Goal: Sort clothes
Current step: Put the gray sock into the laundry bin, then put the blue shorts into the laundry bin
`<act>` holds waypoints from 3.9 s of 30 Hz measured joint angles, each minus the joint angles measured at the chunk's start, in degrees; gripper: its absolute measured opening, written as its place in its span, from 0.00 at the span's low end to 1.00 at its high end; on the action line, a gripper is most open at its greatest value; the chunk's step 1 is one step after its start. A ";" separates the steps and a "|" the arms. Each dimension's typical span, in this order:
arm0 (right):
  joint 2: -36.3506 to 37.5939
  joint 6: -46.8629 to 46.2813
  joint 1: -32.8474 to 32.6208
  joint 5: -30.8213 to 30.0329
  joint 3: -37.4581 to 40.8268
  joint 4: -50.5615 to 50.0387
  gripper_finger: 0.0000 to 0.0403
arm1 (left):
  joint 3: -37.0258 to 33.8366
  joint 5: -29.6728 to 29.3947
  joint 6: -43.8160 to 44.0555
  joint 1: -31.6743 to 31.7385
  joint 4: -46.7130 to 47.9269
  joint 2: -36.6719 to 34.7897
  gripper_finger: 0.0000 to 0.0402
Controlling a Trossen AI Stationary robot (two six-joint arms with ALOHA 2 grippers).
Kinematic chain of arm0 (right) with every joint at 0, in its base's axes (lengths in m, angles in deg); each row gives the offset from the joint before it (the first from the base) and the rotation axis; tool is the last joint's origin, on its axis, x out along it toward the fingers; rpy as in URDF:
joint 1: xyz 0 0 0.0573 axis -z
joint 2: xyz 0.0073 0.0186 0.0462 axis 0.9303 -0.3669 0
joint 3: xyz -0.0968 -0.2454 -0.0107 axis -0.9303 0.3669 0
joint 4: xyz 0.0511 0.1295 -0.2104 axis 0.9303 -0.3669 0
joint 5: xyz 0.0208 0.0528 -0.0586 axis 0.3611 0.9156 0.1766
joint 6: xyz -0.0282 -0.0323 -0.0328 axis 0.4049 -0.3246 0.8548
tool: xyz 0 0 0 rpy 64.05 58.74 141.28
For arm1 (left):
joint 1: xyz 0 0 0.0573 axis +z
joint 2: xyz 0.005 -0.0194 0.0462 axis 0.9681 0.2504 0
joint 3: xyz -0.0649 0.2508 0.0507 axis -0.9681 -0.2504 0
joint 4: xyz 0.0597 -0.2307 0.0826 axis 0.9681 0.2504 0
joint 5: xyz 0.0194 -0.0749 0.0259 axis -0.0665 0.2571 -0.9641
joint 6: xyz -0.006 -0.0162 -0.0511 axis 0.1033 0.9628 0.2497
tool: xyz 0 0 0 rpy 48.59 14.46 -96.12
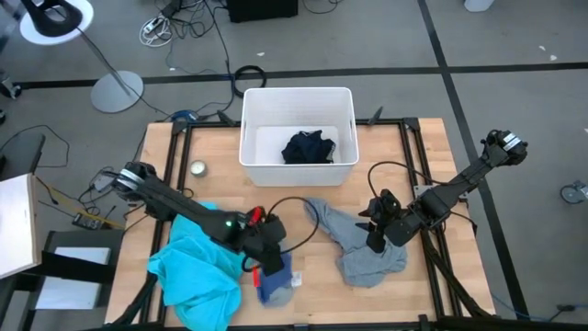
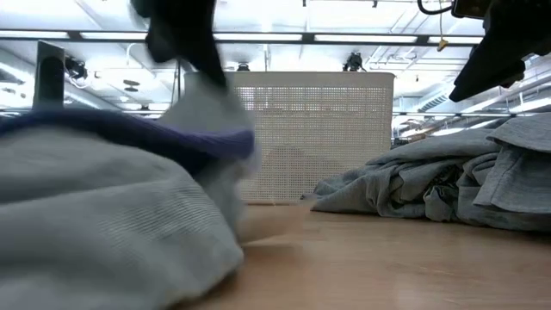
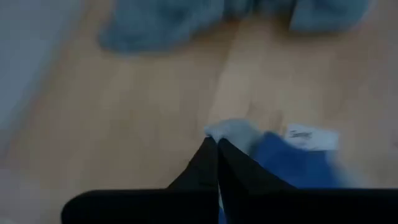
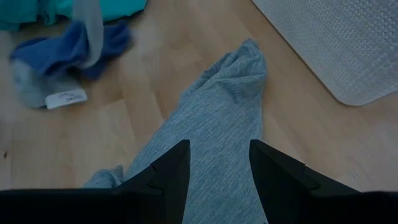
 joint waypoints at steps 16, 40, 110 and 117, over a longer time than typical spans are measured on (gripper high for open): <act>0.00 2.87 0.04 -2.21 0.00 0.73 0.41 | 35.28 -12.02 -29.84 12.54 12.43 -2.83 0.00; 0.00 6.99 0.44 -4.70 0.00 0.86 0.41 | 53.99 -7.35 -43.21 41.38 9.87 -2.73 0.03; -0.17 5.75 0.79 -3.87 -0.02 3.46 0.41 | -25.11 9.85 33.51 -12.81 3.71 -10.11 0.02; -0.24 5.81 1.11 -3.87 -0.02 3.44 0.38 | -4.35 0.14 25.41 -11.40 20.03 -13.04 0.01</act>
